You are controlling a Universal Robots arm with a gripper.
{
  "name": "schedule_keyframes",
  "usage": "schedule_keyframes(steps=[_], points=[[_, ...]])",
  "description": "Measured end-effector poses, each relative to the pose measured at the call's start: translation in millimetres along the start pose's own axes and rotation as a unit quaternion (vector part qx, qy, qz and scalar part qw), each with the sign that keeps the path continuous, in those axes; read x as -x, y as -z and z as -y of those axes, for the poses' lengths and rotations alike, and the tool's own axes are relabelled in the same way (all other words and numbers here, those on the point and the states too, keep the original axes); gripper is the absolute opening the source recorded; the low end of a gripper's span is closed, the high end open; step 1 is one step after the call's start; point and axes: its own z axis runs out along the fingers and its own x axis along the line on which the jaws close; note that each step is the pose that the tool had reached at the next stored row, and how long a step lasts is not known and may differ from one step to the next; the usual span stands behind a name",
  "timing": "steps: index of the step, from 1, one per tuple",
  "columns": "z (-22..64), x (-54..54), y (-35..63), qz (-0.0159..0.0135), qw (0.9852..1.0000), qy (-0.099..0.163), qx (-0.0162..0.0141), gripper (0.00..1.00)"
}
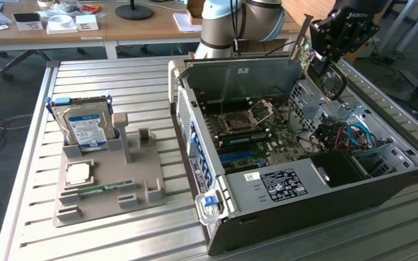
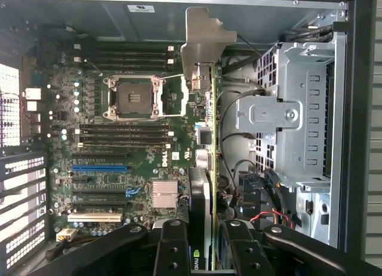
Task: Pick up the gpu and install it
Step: 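Insert the gpu into the slot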
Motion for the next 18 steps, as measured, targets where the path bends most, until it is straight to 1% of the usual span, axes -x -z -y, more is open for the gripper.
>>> schedule_keyframes(steps=[6,10,12,14,18], points=[[0.0,0.0,0.0,-0.0002,1.0,0.004,0.0001,0.27],[0.0,0.0,-0.5,-0.0012,0.9997,0.026,0.0007,0.27],[0.0,0.0,-0.8,-0.002,0.999,0.044,0.0011,0.27],[0.0,0.0,-1.1,-0.0028,0.9981,0.062,0.0015,0.27],[0.1,0.0,-1.6,-0.0045,0.9952,0.098,0.0024,0.27]])
